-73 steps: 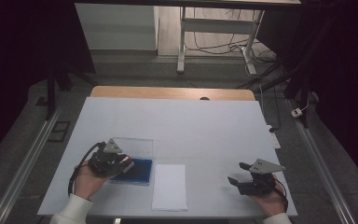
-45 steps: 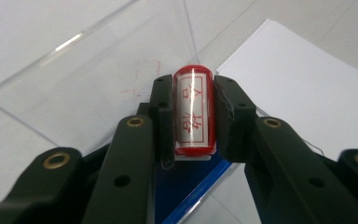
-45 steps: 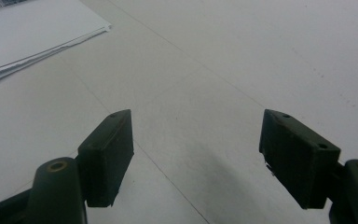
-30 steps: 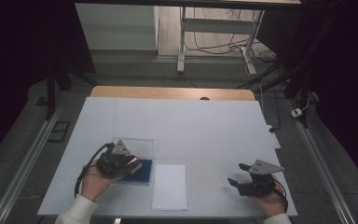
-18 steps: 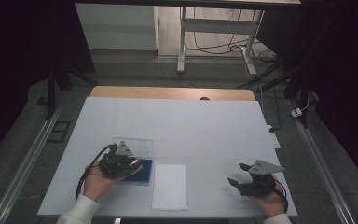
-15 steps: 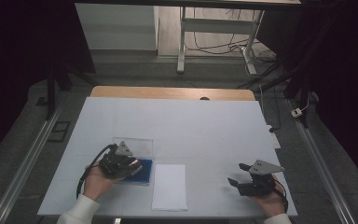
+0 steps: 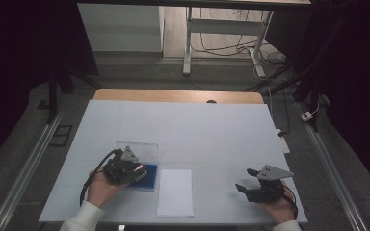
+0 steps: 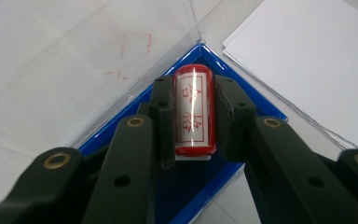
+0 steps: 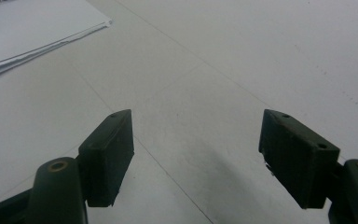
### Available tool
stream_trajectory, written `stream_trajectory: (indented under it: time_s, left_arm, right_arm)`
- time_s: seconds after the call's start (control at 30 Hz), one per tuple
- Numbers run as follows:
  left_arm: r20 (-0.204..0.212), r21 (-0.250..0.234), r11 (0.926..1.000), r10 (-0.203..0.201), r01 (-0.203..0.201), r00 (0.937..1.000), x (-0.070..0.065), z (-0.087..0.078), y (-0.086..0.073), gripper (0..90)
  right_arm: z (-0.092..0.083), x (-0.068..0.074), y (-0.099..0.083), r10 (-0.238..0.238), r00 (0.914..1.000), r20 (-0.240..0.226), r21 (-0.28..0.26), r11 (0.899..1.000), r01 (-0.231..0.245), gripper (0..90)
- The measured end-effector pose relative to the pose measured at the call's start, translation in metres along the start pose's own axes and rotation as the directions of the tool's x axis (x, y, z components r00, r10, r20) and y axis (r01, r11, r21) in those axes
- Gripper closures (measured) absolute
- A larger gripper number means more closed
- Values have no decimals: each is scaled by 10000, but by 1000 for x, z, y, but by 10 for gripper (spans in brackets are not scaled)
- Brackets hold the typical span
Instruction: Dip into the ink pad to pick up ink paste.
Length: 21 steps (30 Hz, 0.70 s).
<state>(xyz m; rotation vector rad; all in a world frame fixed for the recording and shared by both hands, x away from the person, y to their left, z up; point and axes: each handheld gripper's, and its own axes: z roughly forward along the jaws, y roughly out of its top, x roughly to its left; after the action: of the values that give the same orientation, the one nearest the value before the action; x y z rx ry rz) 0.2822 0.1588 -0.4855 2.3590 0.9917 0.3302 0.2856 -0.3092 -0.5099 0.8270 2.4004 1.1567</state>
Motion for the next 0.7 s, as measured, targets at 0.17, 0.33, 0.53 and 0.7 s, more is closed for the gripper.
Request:
stream_trajectory:
  time_s: [0.17, 0.33, 0.53, 0.7]
  left_arm:
    - [-183, 230, 9997, 122, -118, 9998, -4, 3, 2, 710]
    - [-374, 304, 9993, 229, -217, 9990, -7, 4, 2, 712]
    - [-392, 229, 9995, 229, -220, 9990, -7, 5, 0, 713]
    - [-516, 259, 9989, 398, -385, 9979, -9, 6, 1, 714]
  right_arm:
    - [0, 0, 0, -1, 10000, -20, -2, 10000, 1, 261]
    - [0, 1, 1, -69, 9999, 111, 30, 10000, 68, 262]
    - [-1, 1, 1, -52, 10000, 6, -32, 10000, 52, 262]
    - [0, 1, 1, -87, 9999, 86, 27, 10000, 87, 262]
